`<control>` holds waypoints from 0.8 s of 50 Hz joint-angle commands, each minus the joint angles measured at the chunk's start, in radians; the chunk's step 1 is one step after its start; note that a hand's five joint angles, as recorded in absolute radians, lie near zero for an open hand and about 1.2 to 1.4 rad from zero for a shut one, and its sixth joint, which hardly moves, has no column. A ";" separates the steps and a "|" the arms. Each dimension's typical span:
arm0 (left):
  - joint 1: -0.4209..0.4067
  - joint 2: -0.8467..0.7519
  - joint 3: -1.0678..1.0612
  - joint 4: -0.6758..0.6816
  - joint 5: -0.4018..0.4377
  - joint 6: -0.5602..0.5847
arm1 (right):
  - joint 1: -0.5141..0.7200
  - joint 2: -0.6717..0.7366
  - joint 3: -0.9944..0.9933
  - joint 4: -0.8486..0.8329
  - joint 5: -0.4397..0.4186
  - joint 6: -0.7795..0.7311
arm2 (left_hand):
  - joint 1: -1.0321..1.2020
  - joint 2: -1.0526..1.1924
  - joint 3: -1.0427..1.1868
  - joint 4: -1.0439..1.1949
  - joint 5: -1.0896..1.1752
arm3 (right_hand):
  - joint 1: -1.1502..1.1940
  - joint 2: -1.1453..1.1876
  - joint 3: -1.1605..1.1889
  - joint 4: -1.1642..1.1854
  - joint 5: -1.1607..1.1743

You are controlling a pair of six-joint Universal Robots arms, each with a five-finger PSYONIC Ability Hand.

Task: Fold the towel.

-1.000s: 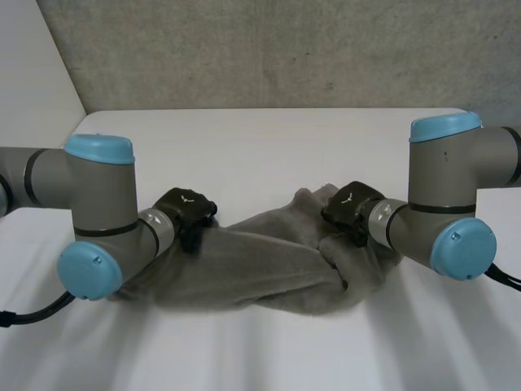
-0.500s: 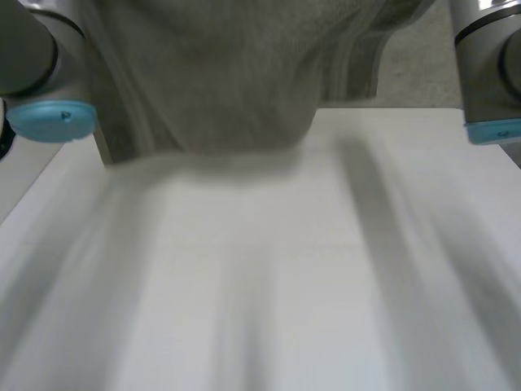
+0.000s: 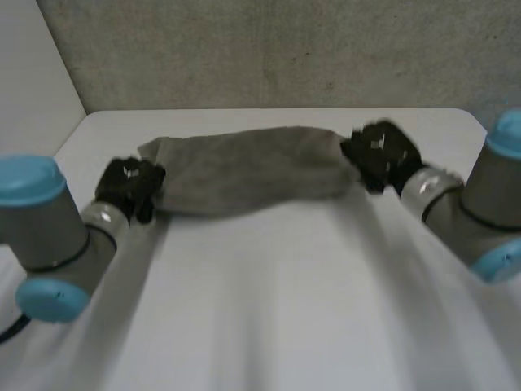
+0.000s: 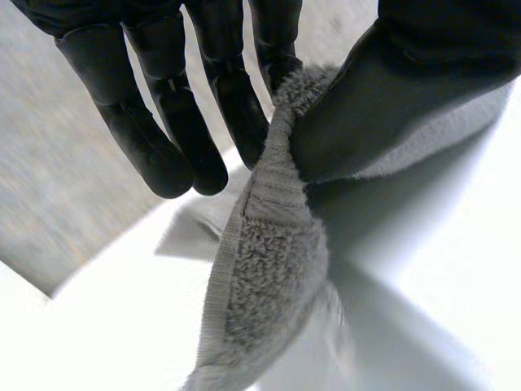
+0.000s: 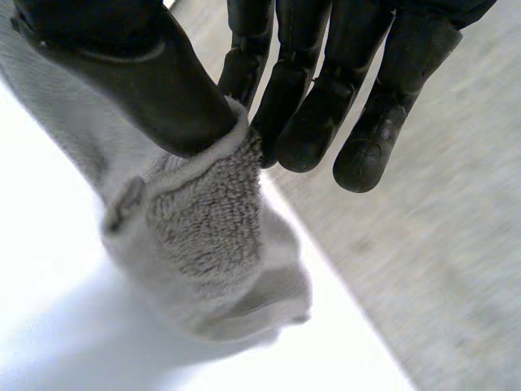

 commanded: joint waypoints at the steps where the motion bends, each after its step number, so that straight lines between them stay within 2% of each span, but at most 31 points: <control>1: 0.030 0.072 -0.180 0.038 0.004 0.057 | -0.025 -0.106 0.173 0.065 0.015 -0.150 | -0.047 -0.087 -0.145 -0.113 -0.256 | 0.071 0.077 0.067 0.064 0.056; 3: 0.033 0.127 -0.213 0.040 0.004 0.067 | -0.060 -0.259 0.242 0.148 0.009 -0.176 | -0.047 -0.087 -0.145 -0.113 -0.256 | 0.071 0.077 0.067 0.064 0.056; 4: 0.033 0.127 -0.214 0.040 0.004 0.067 | -0.061 -0.259 0.242 0.148 0.009 -0.176 | -0.047 -0.087 -0.145 -0.113 -0.256 | 0.071 0.077 0.067 0.064 0.056; 5: 0.036 0.200 -0.252 0.040 0.007 0.074 | -0.086 -0.321 0.268 0.188 0.004 -0.174 | -0.047 -0.087 -0.145 -0.113 -0.256 | 0.071 0.077 0.067 0.064 0.056; 6: 0.036 0.201 -0.252 0.040 0.007 0.074 | -0.109 -0.378 0.293 0.221 -0.006 -0.174 | -0.047 -0.087 -0.145 -0.113 -0.256 | 0.071 0.077 0.067 0.064 0.056; 8: 0.042 0.326 -0.312 0.040 0.025 0.074 | -0.131 -0.427 0.308 0.255 -0.020 -0.180 | -0.047 -0.087 -0.145 -0.113 -0.256 | 0.071 0.077 0.067 0.064 0.056; 12: 0.050 0.443 -0.350 0.035 0.056 0.074 | -0.188 -0.517 0.311 0.343 -0.040 -0.188 | -0.047 -0.087 -0.145 -0.113 -0.256 | 0.071 0.077 0.067 0.064 0.056; 14: 0.055 0.503 -0.362 0.031 0.070 0.076 | -0.269 -0.595 0.285 0.454 -0.068 -0.194 | -0.047 -0.087 -0.145 -0.113 -0.256 | 0.071 0.077 0.067 0.064 0.056; 16: 0.056 0.606 -0.352 0.018 0.104 0.077 | -0.297 -0.619 0.253 0.502 -0.084 -0.193 | -0.047 -0.087 -0.145 -0.113 -0.256 | 0.071 0.077 0.067 0.064 0.056; 19: 0.053 0.669 -0.297 -0.023 0.130 0.077 | -0.323 -0.633 0.163 0.567 -0.120 -0.180 | -0.047 -0.087 -0.145 -0.113 -0.256 | 0.071 0.077 0.067 0.064 0.056; 23: 0.058 0.669 -0.205 -0.093 0.134 0.074 | -0.326 -0.629 0.066 0.575 -0.118 -0.144 | -0.047 -0.087 -0.145 -0.113 -0.256 | 0.071 0.077 0.067 0.064 0.056; 28: 0.058 0.529 -0.096 -0.155 0.134 0.077 | -0.318 -0.503 -0.042 0.573 -0.109 -0.071 | -0.047 -0.087 -0.145 -0.113 -0.256 | 0.071 0.077 0.067 0.064 0.056; 29: 0.058 0.461 -0.064 -0.156 0.134 0.077 | -0.295 -0.438 -0.073 0.575 -0.106 -0.068 | -0.047 -0.087 -0.145 -0.113 -0.256 | 0.071 0.077 0.067 0.064 0.056; 30: 0.058 0.460 -0.063 -0.156 0.134 0.077 | -0.245 -0.369 -0.115 0.581 -0.091 -0.071 | -0.047 -0.087 -0.145 -0.113 -0.256 | 0.071 0.077 0.067 0.064 0.056; 31: 0.055 0.390 -0.033 -0.158 0.134 0.079 | -0.245 -0.368 -0.115 0.581 -0.091 -0.071 | -0.047 -0.087 -0.145 -0.113 -0.256 | 0.071 0.077 0.067 0.064 0.056; 32: 0.055 0.312 0.002 -0.163 0.136 0.082 | -0.179 -0.294 -0.164 0.585 -0.059 -0.081 | -0.047 -0.087 -0.145 -0.113 -0.256 | 0.071 0.077 0.067 0.064 0.056; 33: 0.055 0.311 0.003 -0.163 0.136 0.082 | -0.126 -0.211 -0.207 0.590 -0.010 -0.100 | -0.047 -0.087 -0.145 -0.113 -0.256 | 0.071 0.077 0.067 0.064 0.056; 34: 0.055 0.228 0.042 -0.163 0.134 0.088 | -0.125 -0.210 -0.207 0.590 -0.009 -0.101 | -0.047 -0.087 -0.145 -0.113 -0.256 | 0.071 0.077 0.067 0.064 0.056; 35: 0.050 0.144 0.088 -0.164 0.134 0.099 | -0.087 -0.127 -0.254 0.597 0.035 -0.129 | -0.047 -0.087 -0.145 -0.113 -0.256 | 0.071 0.077 0.067 0.064 0.056; 36: 0.050 0.143 0.089 -0.164 0.134 0.099 | -0.087 -0.126 -0.255 0.598 0.035 -0.130 | -0.047 -0.087 -0.145 -0.113 -0.256 | 0.071 0.077 0.067 0.064 0.056; 38: 0.038 -0.005 0.208 -0.170 0.128 0.158 | -0.061 0.021 -0.369 0.604 0.120 -0.205 | -0.047 -0.087 -0.145 -0.113 -0.256 | 0.071 0.077 0.067 0.064 0.056; 39: 0.038 -0.006 0.208 -0.170 0.128 0.159 | -0.061 0.021 -0.370 0.604 0.121 -0.205 | -0.047 -0.087 -0.145 -0.113 -0.256 | 0.071 0.077 0.067 0.064 0.056; 40: 0.032 -0.065 0.275 -0.176 0.127 0.206 | -0.058 0.085 -0.440 0.605 0.156 -0.234 | -0.047 -0.087 -0.145 -0.113 -0.256 | 0.071 0.077 0.067 0.064 0.056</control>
